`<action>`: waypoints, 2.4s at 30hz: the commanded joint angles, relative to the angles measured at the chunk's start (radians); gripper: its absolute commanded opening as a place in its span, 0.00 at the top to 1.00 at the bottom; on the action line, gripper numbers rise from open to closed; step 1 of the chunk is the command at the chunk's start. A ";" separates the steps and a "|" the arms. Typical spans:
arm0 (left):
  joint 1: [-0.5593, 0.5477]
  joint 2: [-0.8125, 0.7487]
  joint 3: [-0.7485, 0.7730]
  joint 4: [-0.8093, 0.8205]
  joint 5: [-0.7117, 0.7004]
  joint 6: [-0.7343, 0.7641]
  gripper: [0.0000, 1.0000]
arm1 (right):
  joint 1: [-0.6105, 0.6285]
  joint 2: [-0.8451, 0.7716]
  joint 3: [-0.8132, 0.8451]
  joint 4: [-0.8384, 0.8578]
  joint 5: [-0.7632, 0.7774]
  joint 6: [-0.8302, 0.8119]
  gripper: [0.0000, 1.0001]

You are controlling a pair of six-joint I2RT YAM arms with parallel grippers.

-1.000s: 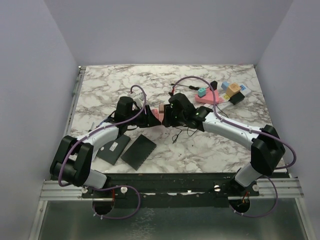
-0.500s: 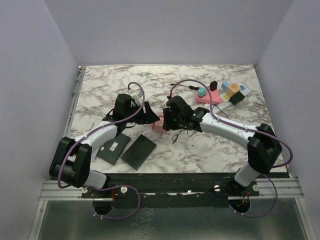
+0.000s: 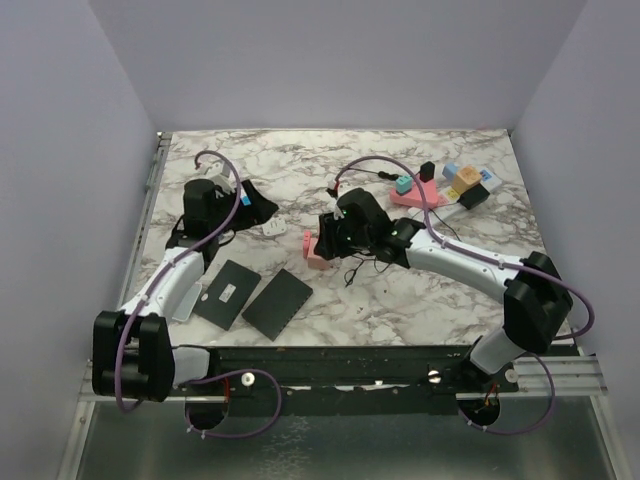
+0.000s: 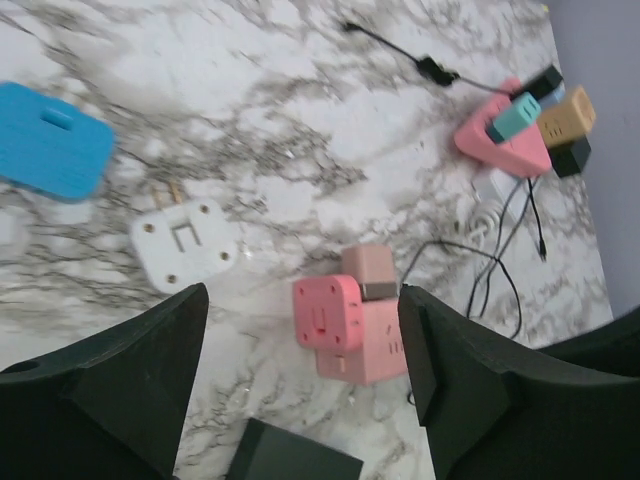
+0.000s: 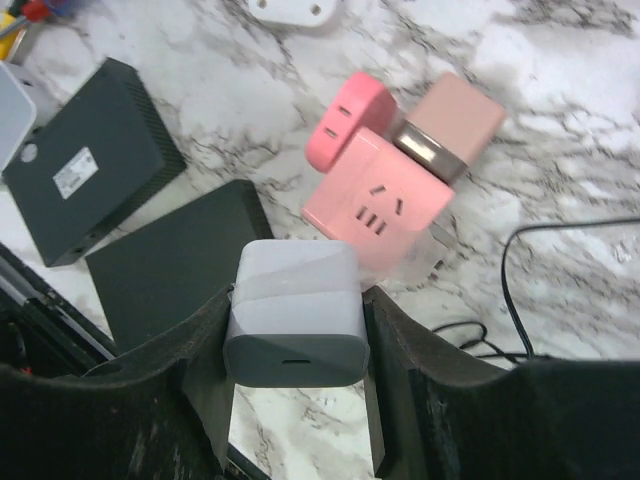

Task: Pull the plug off the socket
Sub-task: Place the plug at the center of the board.

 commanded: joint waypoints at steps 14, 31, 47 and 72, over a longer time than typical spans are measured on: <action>0.127 -0.087 0.081 -0.178 -0.241 0.128 0.12 | 0.047 0.371 0.261 0.391 -0.031 -0.243 0.99; 0.127 -0.065 0.072 -0.176 -0.203 0.105 0.11 | 0.047 0.697 0.442 0.525 0.167 -0.268 0.76; 0.128 -0.041 0.076 -0.174 -0.166 0.104 0.05 | 0.046 0.558 0.357 0.567 0.076 -0.287 0.21; -0.512 -0.114 -0.063 -0.161 -0.672 -0.170 0.08 | -0.294 -0.210 -0.269 0.330 0.202 -0.093 0.16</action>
